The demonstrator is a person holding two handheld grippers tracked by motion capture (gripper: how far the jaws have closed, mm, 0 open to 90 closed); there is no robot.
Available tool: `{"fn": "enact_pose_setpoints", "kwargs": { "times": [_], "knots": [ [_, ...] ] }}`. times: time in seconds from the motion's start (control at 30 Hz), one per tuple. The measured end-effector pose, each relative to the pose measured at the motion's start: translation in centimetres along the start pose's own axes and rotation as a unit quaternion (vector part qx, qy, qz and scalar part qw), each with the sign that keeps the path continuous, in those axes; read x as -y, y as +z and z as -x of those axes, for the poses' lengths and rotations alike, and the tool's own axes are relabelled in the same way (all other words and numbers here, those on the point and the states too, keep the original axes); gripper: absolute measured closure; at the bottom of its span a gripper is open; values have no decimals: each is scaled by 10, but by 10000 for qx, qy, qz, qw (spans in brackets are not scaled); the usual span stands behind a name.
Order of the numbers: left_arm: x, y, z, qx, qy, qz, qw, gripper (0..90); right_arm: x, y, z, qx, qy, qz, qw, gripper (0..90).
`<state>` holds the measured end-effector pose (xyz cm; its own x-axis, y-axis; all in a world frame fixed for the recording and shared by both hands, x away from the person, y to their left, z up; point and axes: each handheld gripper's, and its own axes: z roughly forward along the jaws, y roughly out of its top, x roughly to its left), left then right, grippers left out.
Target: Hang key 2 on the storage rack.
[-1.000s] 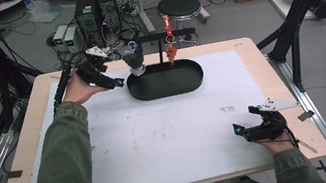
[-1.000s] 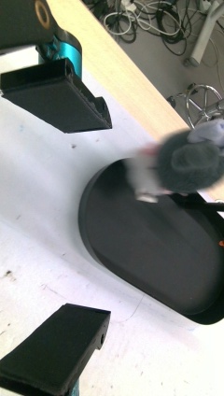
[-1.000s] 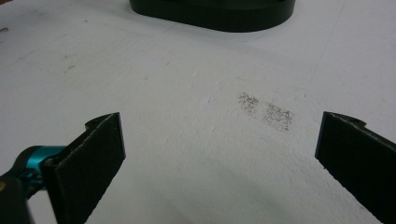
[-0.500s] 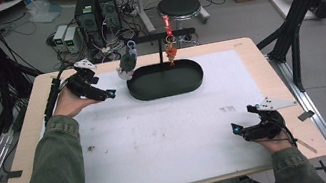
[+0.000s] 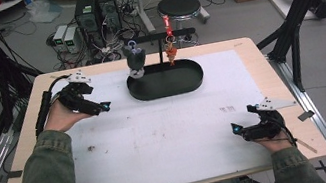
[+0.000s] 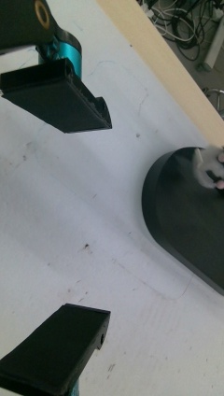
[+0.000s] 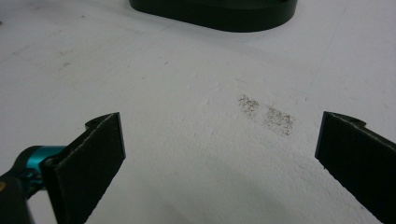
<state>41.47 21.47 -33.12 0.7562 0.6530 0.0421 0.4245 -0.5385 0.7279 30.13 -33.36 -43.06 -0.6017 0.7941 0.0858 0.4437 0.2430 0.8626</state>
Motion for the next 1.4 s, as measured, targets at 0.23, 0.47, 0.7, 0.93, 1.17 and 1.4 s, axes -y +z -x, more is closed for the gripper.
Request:
{"fn": "enact_pose_setpoints", "kwargs": {
  "times": [0.23, 0.47, 0.7, 0.93, 1.17, 1.4],
  "knots": [
    [12, -4, 8, 55, 47, -275, 9996, 86, -1, 2, 0, -10, 22, -22, 10000, 5],
    [33, -8, 17, 8, 62, -163, 9998, 86, 0, 3, 1, -15, 9, -92, 10000, 5],
    [53, -15, 14, -163, -152, -6, 9998, 87, -2, 5, -2, -10, -7, -114, 9999, 5],
    [71, -25, 16, -292, -299, 65, 9991, 86, -1, 6, -1, 1, -15, -158, 9999, 5],
    [89, -30, 20, -343, -460, 159, 9982, 86, -2, 6, -2, 5, -38, -142, 9999, 5],
    [106, -32, 20, -385, -584, 174, 9974, 86, -1, 6, -2, 22, -17, -144, 9999, 5]
  ]
}}
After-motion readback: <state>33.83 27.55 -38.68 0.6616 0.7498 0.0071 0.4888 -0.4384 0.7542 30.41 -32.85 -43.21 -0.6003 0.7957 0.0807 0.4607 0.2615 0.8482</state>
